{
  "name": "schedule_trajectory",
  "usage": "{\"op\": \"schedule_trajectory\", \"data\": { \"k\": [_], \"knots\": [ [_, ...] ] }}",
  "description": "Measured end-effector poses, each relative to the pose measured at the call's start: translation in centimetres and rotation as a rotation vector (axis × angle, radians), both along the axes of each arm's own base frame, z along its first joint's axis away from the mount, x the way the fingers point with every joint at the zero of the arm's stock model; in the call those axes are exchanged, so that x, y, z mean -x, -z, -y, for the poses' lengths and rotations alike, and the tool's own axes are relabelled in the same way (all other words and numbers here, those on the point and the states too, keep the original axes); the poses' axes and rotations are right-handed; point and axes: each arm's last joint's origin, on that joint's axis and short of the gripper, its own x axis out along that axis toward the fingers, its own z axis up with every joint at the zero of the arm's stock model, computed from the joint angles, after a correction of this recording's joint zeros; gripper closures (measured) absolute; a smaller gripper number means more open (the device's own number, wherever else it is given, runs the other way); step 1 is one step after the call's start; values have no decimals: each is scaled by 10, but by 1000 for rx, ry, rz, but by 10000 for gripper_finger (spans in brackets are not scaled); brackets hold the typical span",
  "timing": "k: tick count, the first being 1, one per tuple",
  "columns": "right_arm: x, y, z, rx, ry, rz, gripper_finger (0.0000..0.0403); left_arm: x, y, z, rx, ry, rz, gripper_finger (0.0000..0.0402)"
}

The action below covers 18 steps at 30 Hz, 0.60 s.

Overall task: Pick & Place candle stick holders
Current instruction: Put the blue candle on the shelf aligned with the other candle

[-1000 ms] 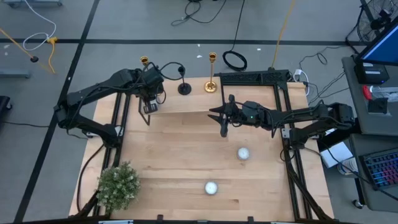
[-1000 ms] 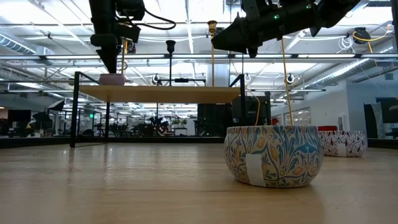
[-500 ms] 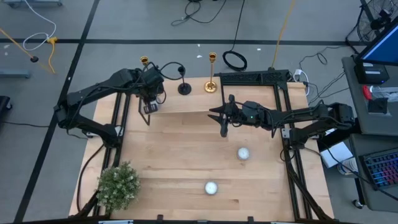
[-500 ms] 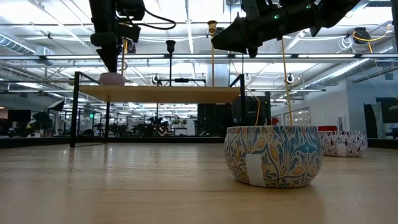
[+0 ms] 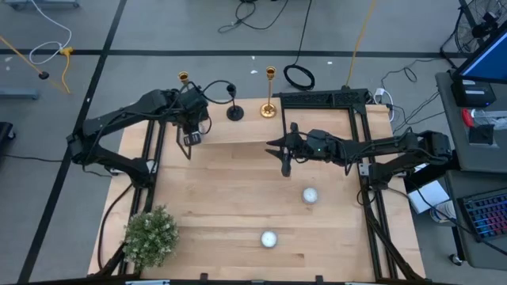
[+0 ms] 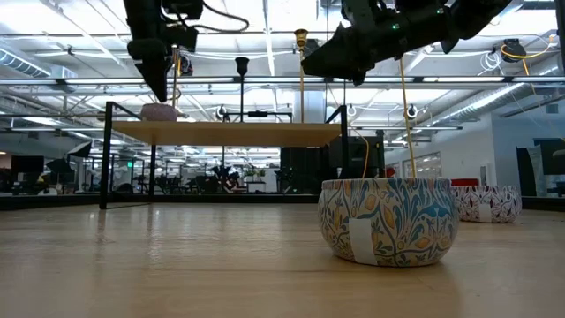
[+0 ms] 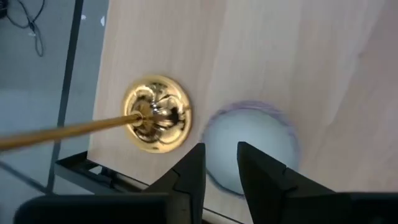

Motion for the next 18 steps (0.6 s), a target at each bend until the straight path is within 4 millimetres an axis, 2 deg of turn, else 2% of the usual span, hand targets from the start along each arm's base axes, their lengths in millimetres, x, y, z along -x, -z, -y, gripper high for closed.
{"op": "schedule_trajectory", "data": {
  "k": [7, 13, 18],
  "knots": [
    [-1, 2, -15, 14, -278, -15, 281, 16, -27, 41, -34, 72, 157, 304],
    [-1, 2, -48, 44, -397, -15, 234, 40, -50, 82, -22, 166, 333, 304],
    [-8, 18, -80, -43, -468, -59, 209, 52, -61, 106, 9, 253, 477, 304]
  ]
}}
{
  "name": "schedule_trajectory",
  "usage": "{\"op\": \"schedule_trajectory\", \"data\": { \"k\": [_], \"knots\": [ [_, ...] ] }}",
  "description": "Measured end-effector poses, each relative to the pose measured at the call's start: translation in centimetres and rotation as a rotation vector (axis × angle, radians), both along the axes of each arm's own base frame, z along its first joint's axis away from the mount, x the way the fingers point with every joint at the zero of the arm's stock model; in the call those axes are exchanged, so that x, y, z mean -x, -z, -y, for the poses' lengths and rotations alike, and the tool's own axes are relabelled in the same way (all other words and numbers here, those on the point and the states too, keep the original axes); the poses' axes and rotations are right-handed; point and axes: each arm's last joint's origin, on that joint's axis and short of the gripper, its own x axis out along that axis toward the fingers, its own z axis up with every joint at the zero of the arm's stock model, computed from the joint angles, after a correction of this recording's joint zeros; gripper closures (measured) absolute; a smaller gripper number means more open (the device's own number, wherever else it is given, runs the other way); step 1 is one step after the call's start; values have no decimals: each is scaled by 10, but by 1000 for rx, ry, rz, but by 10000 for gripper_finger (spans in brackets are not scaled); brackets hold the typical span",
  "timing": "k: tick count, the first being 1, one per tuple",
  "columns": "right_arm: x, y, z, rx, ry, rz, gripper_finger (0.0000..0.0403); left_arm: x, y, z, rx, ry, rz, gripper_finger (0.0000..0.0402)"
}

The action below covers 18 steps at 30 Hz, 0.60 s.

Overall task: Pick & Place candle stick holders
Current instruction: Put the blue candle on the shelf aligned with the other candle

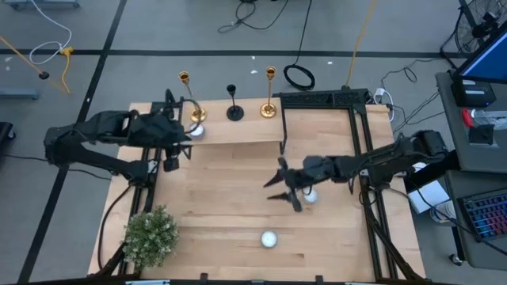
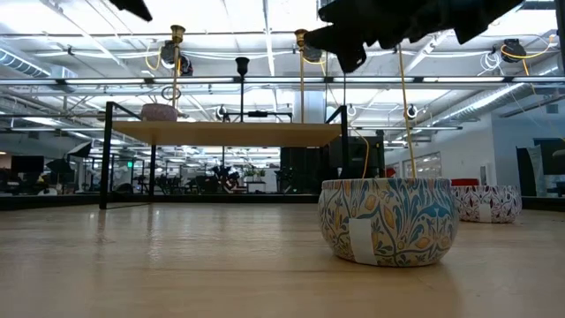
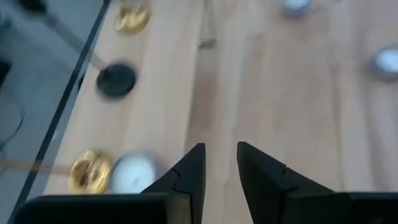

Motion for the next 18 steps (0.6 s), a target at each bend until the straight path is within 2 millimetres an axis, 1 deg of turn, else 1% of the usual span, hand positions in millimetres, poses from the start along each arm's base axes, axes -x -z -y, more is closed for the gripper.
{"op": "schedule_trajectory", "data": {
  "k": [3, 5, 7, 12, 16, 18],
  "knots": [
    [-8, 23, -16, -86, -4, -105, 207, -1, 4, 11, -13, 87, 67, 304],
    [-10, 37, -25, -122, -13, -177, 207, -6, 10, 18, -19, 132, 120, 304],
    [-9, 42, -29, -140, -13, -221, 209, -10, 20, 23, -28, 154, 148, 304],
    [-7, 43, -36, -183, 7, -336, 210, -22, 51, 32, -41, 153, 137, 304],
    [-14, 30, -49, -189, 7, -455, 210, -28, 69, 36, -47, 152, 124, 305],
    [-17, 26, -56, -158, 24, -515, 211, -31, 73, 37, -44, 154, 137, 305]
  ]
}}
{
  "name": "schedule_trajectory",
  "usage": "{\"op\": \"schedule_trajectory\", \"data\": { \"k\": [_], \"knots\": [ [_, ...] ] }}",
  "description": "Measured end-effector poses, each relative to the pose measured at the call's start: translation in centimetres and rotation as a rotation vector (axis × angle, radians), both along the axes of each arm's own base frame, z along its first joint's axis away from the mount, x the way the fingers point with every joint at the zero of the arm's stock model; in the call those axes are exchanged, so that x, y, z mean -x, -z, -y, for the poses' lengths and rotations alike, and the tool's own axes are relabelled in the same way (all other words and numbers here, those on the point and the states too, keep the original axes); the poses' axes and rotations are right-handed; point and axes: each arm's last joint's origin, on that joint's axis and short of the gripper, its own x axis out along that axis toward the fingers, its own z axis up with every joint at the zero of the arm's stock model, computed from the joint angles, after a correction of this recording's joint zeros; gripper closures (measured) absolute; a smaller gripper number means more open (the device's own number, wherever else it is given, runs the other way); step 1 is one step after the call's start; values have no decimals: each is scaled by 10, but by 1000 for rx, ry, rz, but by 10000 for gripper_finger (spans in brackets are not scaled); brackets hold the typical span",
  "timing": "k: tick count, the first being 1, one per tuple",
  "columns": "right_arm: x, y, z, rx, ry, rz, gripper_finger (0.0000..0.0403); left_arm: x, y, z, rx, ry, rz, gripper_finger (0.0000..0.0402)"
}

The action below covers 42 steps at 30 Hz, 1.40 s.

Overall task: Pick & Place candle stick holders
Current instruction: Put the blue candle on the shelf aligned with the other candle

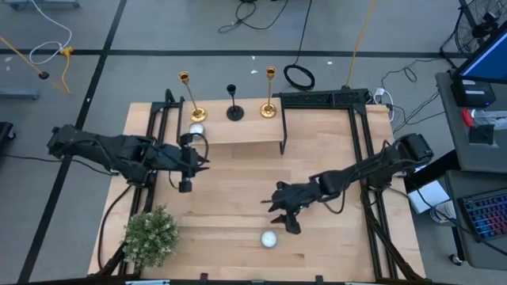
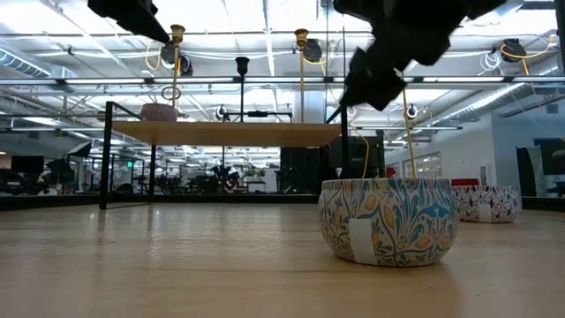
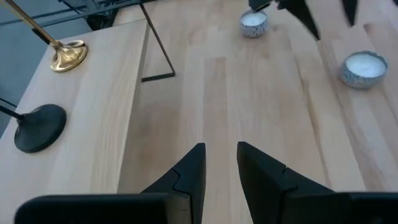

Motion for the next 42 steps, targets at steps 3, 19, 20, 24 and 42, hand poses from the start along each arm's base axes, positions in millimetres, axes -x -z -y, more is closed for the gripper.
{"op": "schedule_trajectory", "data": {
  "k": [3, 19, 20, 24, 42],
  "knots": [
    [-7, -6, -10, 23, 11, -80, 211, -1, 1, 0, 15, -17, 7, 304],
    [-32, 37, -30, -99, 38, -298, 211, -2, 0, 0, -9, 11, 13, 304],
    [-32, 37, -31, -96, 41, -298, 211, -2, 0, 0, -8, 12, 13, 304],
    [-31, 38, -32, -103, 53, -305, 211, -2, 0, 0, -18, 20, 10, 304],
    [-16, 68, -26, -147, 92, -270, 212, -2, 0, 0, -16, 19, 8, 304]
  ]
}}
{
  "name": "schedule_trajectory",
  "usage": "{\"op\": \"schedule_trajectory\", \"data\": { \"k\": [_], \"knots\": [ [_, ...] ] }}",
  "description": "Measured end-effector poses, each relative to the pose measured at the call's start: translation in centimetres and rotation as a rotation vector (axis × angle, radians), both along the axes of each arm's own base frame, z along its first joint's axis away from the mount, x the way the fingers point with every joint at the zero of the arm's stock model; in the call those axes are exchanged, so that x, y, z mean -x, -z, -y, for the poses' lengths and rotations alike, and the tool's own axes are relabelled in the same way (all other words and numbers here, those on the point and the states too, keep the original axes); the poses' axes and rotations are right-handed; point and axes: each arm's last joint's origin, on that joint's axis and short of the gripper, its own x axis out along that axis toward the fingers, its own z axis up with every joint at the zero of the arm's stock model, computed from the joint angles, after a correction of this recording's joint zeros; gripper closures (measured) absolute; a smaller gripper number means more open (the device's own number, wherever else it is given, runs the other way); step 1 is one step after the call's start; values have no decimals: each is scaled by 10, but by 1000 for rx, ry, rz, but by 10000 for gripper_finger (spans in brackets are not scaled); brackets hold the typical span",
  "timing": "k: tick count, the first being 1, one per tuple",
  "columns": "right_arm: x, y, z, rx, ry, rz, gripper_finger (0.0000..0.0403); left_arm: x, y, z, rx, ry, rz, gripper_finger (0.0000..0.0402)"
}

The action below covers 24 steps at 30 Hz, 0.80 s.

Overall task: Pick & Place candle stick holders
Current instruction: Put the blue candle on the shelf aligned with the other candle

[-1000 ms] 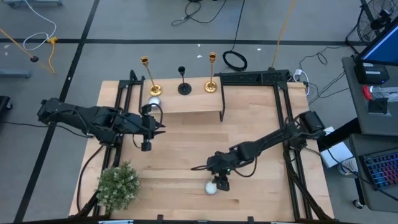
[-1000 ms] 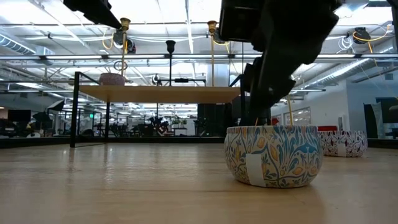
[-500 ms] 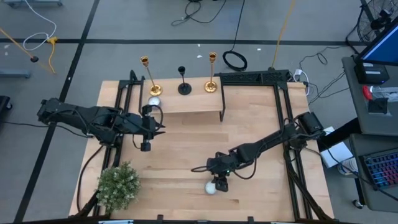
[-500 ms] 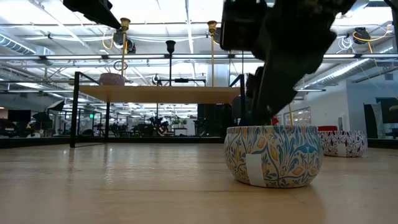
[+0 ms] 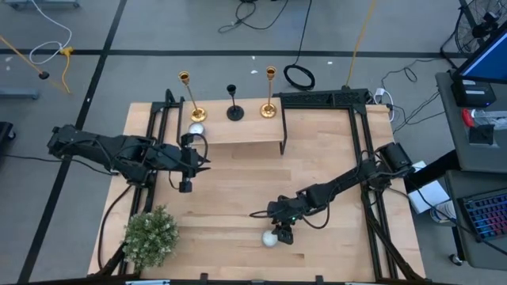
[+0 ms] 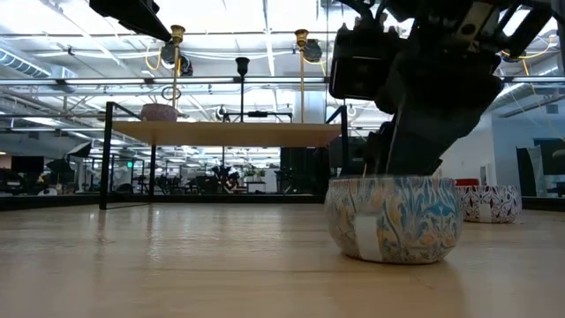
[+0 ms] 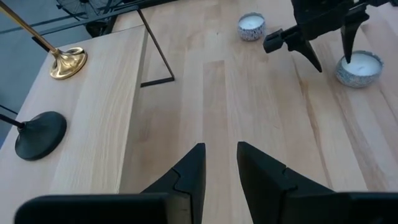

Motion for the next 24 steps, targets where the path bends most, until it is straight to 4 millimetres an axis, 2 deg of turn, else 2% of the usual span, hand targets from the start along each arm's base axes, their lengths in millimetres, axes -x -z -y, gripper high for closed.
{"op": "schedule_trajectory", "data": {
  "k": [5, 17, 21, 24],
  "knots": [
    [2, 2, 1, 27, -22, -2, 240, 0, 0, 0, 12, -9, 2, 304],
    [-2, 2, 13, 42, -7, -2, 393, 0, 0, 0, 15, -10, 3, 304],
    [-4, 2, 19, 55, -9, 7, 393, 0, 0, 0, 15, -10, 2, 304],
    [-4, -5, 24, 72, -20, 35, 397, 0, 0, 0, 15, -10, 3, 304]
  ]
}}
